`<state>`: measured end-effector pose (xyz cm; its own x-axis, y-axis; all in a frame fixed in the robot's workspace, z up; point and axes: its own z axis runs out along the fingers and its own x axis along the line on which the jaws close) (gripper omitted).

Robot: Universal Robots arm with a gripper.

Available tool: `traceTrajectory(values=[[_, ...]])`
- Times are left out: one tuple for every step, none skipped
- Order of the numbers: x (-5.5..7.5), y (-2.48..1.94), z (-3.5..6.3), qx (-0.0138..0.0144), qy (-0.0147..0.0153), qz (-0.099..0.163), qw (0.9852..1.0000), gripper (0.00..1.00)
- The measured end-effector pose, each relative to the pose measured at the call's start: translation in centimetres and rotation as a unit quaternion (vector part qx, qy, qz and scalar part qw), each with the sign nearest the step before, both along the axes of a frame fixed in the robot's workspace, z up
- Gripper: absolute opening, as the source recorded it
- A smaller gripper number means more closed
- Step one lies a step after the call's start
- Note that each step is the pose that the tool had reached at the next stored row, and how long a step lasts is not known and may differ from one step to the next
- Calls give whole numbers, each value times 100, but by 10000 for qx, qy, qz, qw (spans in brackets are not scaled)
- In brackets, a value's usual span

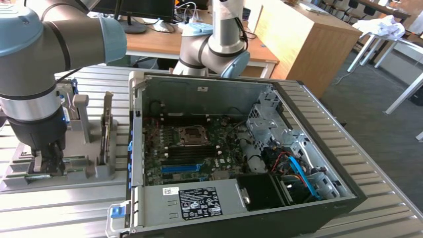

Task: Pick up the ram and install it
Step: 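Pick up the ram and move it above insertion slot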

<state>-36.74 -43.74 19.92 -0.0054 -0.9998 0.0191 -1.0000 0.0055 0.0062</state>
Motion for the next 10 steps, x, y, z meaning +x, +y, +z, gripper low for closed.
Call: traceTrajectory(values=[[0,0,0,0,0,0,10000,21],[0,0,0,0,0,0,10000,14],[0,0,0,0,0,0,10000,14],[0,0,0,0,0,0,10000,14],[0,0,0,0,0,0,10000,14],[0,0,0,0,0,0,10000,14],[0,0,0,0,0,0,10000,14],[0,0,0,0,0,0,10000,14],[0,0,0,0,0,0,10000,14],[0,0,0,0,0,0,10000,13]])
